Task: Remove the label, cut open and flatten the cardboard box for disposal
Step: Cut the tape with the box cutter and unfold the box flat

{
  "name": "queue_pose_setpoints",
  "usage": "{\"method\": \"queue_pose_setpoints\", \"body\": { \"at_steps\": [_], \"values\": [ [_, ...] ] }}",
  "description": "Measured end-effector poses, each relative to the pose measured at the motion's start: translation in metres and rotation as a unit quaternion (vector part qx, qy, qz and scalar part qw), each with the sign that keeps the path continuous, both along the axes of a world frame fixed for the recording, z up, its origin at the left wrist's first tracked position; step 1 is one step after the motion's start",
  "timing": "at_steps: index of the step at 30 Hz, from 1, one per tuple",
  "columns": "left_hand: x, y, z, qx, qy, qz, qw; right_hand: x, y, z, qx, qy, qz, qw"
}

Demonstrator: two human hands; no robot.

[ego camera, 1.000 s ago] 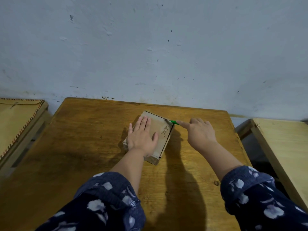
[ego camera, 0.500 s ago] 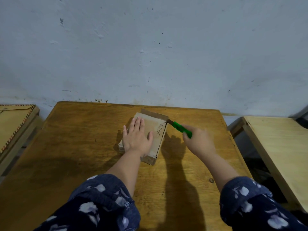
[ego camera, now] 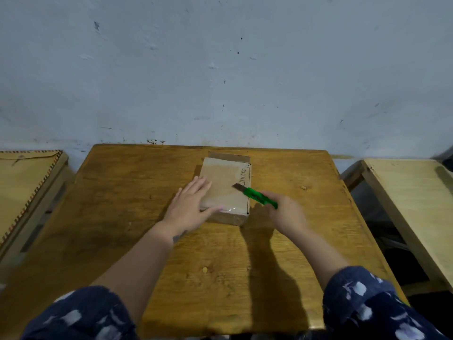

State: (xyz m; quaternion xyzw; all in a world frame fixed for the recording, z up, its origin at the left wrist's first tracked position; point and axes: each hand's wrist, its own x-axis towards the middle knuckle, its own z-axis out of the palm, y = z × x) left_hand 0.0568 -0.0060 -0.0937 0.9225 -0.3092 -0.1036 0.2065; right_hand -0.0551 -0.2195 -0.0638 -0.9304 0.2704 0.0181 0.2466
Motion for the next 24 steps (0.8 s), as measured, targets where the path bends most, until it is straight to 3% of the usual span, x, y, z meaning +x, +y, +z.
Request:
{"method": "queue_pose_setpoints", "body": {
  "at_steps": [4,9,24],
  "values": [
    [0.002,0.027,-0.002,-0.012,-0.037,-0.046,0.998,-0.017,0.023,0.003,-0.082,-0.041,0.09,0.992],
    [0.003,0.027,0.0,-0.024,-0.054,-0.038,0.998,-0.019,0.052,0.014,-0.176,-0.087,0.163,0.967],
    [0.002,0.024,0.002,-0.023,-0.042,-0.017,0.999,-0.005,0.071,0.021,-0.235,-0.082,0.204,0.947]
  ]
}}
